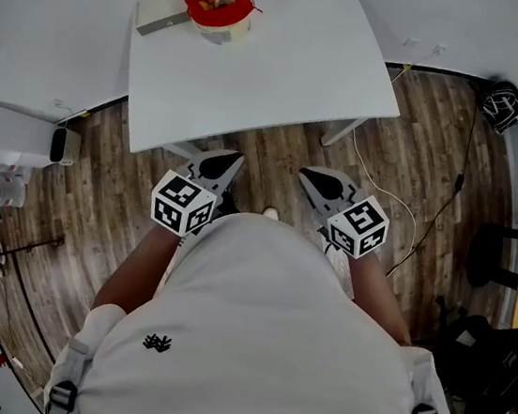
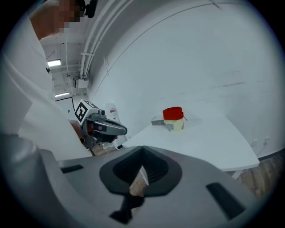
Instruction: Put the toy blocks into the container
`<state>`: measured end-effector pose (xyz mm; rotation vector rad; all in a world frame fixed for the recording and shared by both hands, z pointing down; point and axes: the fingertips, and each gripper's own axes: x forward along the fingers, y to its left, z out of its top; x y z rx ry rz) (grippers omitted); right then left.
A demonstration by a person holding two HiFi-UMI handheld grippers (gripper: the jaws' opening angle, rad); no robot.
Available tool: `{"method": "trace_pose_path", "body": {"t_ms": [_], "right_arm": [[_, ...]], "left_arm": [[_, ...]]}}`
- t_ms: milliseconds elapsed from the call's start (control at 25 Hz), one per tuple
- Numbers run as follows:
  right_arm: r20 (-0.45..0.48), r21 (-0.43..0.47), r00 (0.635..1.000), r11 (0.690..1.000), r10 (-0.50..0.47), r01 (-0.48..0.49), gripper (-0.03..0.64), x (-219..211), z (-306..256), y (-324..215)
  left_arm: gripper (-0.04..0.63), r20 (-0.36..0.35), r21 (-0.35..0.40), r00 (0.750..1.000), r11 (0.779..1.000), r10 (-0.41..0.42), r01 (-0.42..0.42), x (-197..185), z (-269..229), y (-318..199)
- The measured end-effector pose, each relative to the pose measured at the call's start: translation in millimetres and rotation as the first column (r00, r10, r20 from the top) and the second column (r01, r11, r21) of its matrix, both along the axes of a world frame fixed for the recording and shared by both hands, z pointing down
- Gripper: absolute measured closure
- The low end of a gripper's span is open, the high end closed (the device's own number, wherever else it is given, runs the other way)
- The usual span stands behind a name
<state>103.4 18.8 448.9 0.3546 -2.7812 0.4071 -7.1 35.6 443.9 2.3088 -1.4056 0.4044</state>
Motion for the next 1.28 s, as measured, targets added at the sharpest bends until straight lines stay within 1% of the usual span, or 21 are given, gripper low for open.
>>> {"method": "trace_pose_path", "body": {"t_ms": [360,600,1040,1280], "right_arm": [[-0.013,0.012,0.999,0.999,-0.03,0.03,0.611,-4,0,3],[-0.014,0.003,0.999,0.999,-0.039,0.039,0.611,-4,2,5],[-0.026,-0.027,0.998,0.998,-0.051,0.051,0.612,4,12,6],[-0.034,-0.043,0.997,0.997,-0.068,0.067,0.612,-4,20,-2]], "left_arm": [[0.589,-0.007,-0.016,1.0,1.0,-0.025,0.025,-4,6,3],[0.589,-0.012,-0.027,0.999,0.999,-0.038,0.038,-6,10,4],[0.589,-0.016,-0.062,0.999,0.997,-0.045,0.044,3,20,5],[0.589,-0.014,-0.069,0.998,0.996,-0.064,0.062,-6,22,-1]]}}
